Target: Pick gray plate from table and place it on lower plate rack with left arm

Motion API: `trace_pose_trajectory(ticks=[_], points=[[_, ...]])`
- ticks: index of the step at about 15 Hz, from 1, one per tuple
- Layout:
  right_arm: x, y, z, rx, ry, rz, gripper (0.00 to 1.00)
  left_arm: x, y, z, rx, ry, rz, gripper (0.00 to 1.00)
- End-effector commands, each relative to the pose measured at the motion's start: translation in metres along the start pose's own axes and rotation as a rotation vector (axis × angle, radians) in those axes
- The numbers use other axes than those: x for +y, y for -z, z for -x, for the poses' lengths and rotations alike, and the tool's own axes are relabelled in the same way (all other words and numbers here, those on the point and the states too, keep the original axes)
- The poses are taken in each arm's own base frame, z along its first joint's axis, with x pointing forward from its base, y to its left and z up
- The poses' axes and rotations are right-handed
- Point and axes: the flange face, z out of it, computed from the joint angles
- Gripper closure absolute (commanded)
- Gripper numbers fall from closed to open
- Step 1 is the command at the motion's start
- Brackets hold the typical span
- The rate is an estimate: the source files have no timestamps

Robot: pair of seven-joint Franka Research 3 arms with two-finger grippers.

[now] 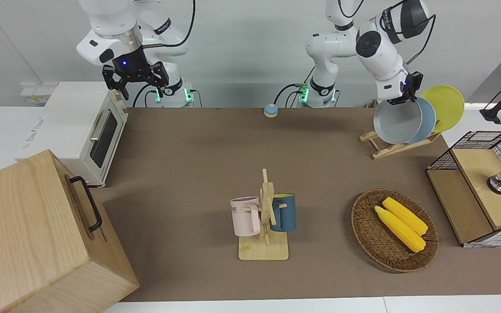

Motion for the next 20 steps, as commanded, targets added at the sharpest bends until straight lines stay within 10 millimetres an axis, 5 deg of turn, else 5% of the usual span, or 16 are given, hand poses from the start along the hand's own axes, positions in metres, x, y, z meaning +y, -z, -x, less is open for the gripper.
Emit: trace_pose_trajectory(ticks=[1,11,20], points=[[0.001,0.003,0.002,-0.005,-0.001,-0.010,0.011,0.006,-0.002,0.008,0.049,0.048,-0.035,1.00],[0.001,0.003,0.002,-0.005,-0.001,-0.010,0.011,0.059,-0.005,0.034,0.102,0.147,-0.086,1.00],[0.001,0.003,0.002,-0.005,-0.003,-0.010,0.013,0.059,-0.012,0.040,0.124,0.126,-0.127,1.00]])
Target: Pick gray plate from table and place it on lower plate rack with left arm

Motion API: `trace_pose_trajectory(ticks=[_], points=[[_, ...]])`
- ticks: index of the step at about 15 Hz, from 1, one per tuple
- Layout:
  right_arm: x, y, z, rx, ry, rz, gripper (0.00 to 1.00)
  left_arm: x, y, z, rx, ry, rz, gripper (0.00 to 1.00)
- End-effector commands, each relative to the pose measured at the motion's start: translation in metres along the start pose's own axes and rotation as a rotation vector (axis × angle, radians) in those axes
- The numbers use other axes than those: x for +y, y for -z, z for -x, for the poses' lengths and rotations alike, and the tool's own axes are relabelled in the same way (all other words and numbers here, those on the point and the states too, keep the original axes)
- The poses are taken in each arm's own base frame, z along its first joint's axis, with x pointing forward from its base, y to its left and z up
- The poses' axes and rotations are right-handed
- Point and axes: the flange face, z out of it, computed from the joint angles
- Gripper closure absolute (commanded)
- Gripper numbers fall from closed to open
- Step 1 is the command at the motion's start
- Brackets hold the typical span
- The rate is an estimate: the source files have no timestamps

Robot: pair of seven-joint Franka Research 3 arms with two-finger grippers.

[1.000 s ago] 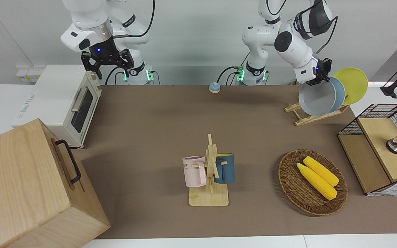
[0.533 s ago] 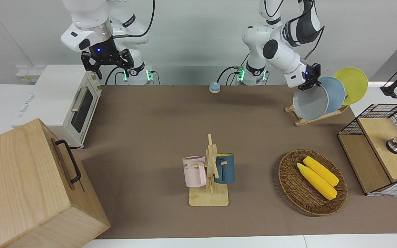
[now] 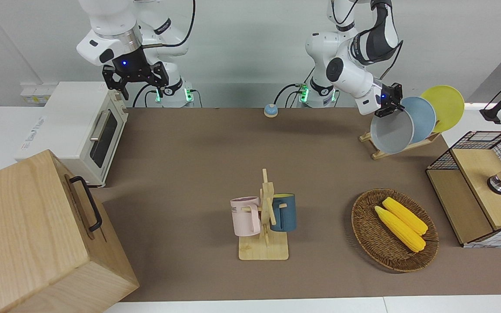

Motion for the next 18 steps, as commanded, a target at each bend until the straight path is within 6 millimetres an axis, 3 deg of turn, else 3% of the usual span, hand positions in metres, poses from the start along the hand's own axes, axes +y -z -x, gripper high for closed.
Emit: trace_pose_trajectory(ticks=[1,13,18], points=[[0.001,0.003,0.002,-0.005,-0.001,-0.010,0.013,0.000,-0.004,0.009,0.020,0.002,-0.025,1.00],[0.001,0.003,0.002,-0.005,-0.003,-0.010,0.013,-0.006,-0.010,0.016,0.008,-0.001,-0.079,1.00],[0.001,0.003,0.002,-0.005,-0.001,-0.010,0.011,0.001,-0.013,0.022,0.004,0.002,-0.085,1.00]])
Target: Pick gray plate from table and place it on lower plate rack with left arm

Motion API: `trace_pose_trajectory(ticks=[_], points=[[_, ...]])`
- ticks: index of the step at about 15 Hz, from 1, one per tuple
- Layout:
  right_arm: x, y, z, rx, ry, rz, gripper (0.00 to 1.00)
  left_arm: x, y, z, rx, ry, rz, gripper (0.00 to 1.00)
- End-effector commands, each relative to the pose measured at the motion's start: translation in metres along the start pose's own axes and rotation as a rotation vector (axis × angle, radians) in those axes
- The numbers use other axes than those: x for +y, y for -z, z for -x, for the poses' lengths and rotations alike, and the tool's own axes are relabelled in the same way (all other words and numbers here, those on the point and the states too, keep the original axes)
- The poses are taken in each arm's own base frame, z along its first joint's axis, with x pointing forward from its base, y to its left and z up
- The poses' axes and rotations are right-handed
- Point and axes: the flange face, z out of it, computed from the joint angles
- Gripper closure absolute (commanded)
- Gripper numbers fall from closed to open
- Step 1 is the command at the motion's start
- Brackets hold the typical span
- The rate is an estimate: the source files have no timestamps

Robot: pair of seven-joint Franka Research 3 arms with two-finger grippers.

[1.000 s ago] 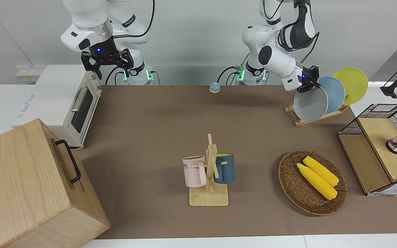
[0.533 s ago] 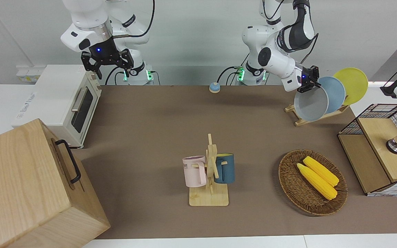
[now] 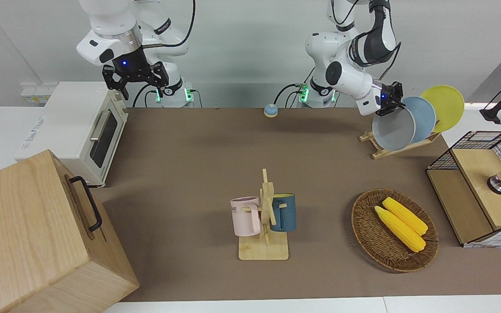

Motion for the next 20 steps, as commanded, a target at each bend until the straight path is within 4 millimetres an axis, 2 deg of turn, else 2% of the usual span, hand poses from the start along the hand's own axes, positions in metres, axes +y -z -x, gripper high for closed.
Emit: trace_pose_trajectory(ticks=[1,8,10,12,13,14,15,16,20], points=[[0.001,0.003,0.002,-0.005,-0.001,-0.010,0.013,0.003,-0.005,0.013,0.014,0.022,-0.035,1.00],[0.001,0.003,0.002,-0.005,-0.001,-0.010,0.013,0.015,-0.006,0.016,0.014,-0.001,-0.037,1.00],[0.001,0.003,0.002,-0.005,-0.001,-0.010,0.011,0.015,-0.007,0.017,0.012,-0.005,-0.040,0.76],[0.001,0.003,0.002,-0.005,-0.001,-0.010,0.013,0.015,-0.007,0.016,0.013,-0.007,-0.039,0.60],[0.001,0.003,0.002,-0.005,-0.001,-0.010,0.011,0.015,-0.007,0.016,0.013,-0.008,-0.039,0.48],[0.001,0.003,0.002,-0.005,-0.001,-0.010,0.011,0.015,-0.007,0.016,0.013,-0.008,-0.039,0.35],[0.001,0.003,0.002,-0.005,-0.001,-0.010,0.011,0.015,-0.007,0.016,0.013,-0.010,-0.039,0.16],[0.001,0.003,0.002,-0.005,-0.001,-0.010,0.013,0.015,-0.007,0.016,0.013,-0.011,-0.039,0.00],[0.001,0.003,0.002,-0.005,-0.001,-0.010,0.011,0.013,-0.004,0.011,0.014,-0.011,-0.033,0.00]])
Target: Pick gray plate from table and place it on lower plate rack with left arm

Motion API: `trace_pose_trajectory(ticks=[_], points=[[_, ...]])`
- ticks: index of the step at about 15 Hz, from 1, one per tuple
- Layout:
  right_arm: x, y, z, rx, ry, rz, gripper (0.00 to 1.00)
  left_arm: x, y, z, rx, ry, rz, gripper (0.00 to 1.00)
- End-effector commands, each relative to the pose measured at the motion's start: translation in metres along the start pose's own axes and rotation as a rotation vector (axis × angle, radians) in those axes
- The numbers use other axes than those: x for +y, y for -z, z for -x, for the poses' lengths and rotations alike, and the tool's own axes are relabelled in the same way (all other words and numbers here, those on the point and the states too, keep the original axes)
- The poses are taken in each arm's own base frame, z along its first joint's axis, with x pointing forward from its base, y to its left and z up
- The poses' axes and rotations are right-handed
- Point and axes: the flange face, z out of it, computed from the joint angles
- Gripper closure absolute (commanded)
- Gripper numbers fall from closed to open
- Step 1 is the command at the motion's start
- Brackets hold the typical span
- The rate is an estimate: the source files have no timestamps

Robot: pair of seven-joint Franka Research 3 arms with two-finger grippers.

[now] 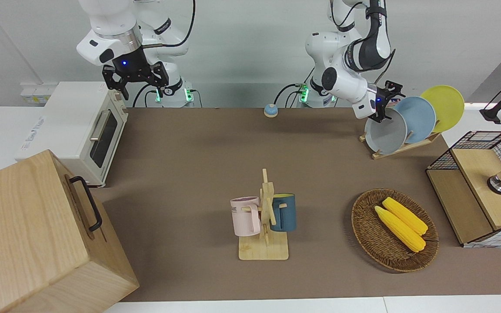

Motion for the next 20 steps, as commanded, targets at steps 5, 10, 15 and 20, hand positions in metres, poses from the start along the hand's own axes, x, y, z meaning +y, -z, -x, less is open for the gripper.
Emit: trace_pose_trajectory(ticks=[5,10,15,20], points=[[0.001,0.003,0.002,-0.005,-0.001,-0.010,0.011,0.003,0.021,-0.033,-0.043,0.046,0.057,0.00],[0.001,0.003,0.002,-0.005,-0.001,-0.010,0.011,-0.010,0.071,-0.095,-0.185,0.035,0.249,0.00],[0.001,0.003,0.002,-0.005,-0.001,-0.010,0.011,-0.032,0.116,-0.146,-0.328,0.009,0.414,0.00],[0.001,0.003,0.002,-0.005,-0.001,-0.010,0.011,-0.069,0.159,-0.160,-0.371,-0.163,0.662,0.01]])
